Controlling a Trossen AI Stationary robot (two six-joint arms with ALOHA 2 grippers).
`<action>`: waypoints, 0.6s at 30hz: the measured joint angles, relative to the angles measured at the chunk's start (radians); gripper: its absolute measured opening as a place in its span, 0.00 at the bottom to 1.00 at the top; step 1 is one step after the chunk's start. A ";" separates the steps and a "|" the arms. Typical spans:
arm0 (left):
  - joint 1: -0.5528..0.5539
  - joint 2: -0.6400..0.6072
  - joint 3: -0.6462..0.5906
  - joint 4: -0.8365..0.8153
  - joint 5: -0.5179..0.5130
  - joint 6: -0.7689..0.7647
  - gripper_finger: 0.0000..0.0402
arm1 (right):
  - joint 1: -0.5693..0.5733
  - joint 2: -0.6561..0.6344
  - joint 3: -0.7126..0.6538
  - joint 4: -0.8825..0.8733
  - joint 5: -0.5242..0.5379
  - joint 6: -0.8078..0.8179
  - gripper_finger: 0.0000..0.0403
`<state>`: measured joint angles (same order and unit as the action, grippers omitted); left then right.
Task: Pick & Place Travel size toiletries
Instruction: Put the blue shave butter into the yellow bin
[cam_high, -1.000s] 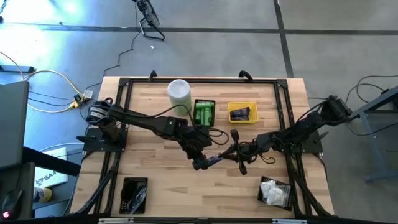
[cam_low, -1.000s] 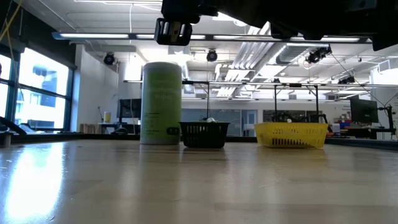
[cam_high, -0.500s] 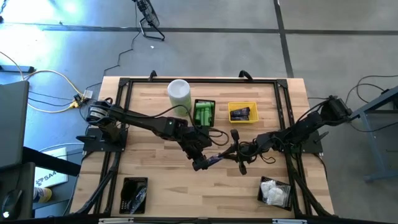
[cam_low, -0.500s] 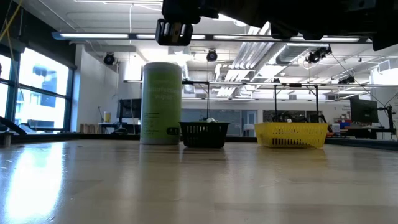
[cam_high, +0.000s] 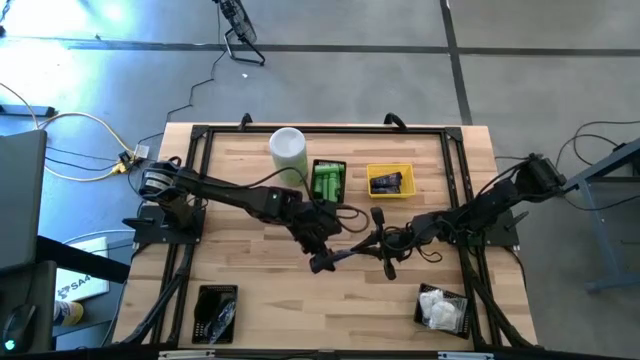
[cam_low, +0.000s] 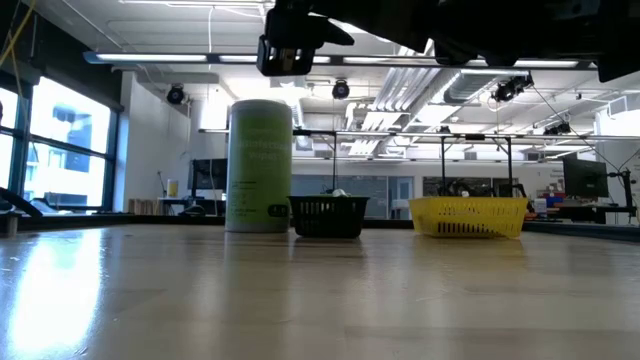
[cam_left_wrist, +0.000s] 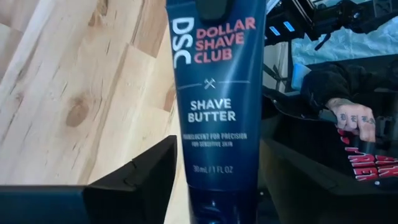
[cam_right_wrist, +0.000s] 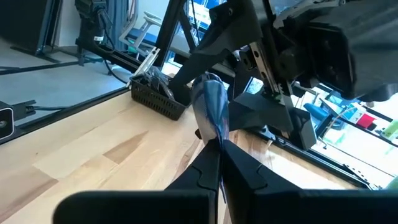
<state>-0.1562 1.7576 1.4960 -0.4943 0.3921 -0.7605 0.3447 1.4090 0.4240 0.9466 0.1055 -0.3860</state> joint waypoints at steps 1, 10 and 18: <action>0.000 0.000 0.000 -0.001 0.001 0.000 0.56 | 0.000 0.000 0.000 0.000 0.000 0.000 0.01; -0.001 0.000 0.000 0.000 0.005 -0.003 0.57 | 0.000 0.000 0.000 0.000 -0.003 -0.002 0.01; 0.000 0.000 0.000 -0.019 -0.006 0.094 0.57 | 0.000 0.000 0.000 0.000 -0.003 -0.004 0.01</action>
<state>-0.1561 1.7576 1.4960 -0.5134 0.3858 -0.6665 0.3443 1.4090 0.4240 0.9463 0.1022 -0.3897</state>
